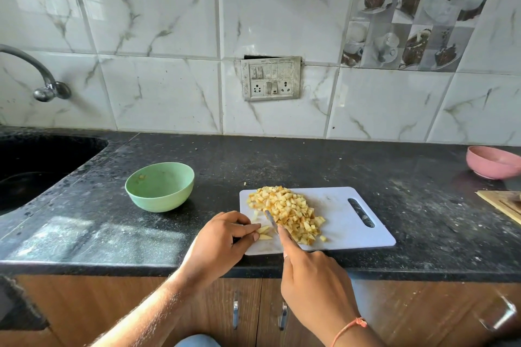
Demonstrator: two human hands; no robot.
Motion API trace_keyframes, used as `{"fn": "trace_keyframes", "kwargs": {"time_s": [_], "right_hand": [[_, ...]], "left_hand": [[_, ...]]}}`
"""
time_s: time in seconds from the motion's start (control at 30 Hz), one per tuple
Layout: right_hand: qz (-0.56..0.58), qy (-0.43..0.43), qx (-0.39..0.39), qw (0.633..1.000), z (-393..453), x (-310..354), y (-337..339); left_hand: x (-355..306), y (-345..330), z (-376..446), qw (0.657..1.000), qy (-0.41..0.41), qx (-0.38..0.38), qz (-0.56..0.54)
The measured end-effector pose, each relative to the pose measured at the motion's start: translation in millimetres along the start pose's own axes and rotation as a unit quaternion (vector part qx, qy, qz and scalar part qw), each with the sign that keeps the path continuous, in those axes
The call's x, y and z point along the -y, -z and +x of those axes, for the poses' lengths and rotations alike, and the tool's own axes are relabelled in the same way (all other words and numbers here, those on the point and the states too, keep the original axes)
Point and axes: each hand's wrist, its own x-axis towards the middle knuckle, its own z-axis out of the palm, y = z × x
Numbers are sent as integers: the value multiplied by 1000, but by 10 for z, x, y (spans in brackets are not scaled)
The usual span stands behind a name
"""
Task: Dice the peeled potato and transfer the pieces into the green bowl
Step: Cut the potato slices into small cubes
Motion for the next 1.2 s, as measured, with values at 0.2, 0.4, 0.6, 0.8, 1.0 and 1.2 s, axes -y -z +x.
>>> {"fn": "trace_keyframes", "kwargs": {"time_s": [0.2,0.4,0.6,0.8,1.0,1.2], "right_hand": [[-37,12,14,999,-37,103,19],[-87,15,49,995,21,202,-12],[-98,2,103,990,144,290,-79],[-112,11,159,981,-71,298,61],[-112,12,168,979,-215,194,33],[-111,0,195,974,-173,55,-3]], "left_hand": [[-12,1,28,998,42,-23,-34],[18,-4,33,999,20,-23,-26],[4,-12,20,999,28,-21,-29],[-25,-18,-3,999,37,-25,-18],[-41,-18,3,998,59,-11,-21],[-28,-2,20,998,60,-5,-26]]}}
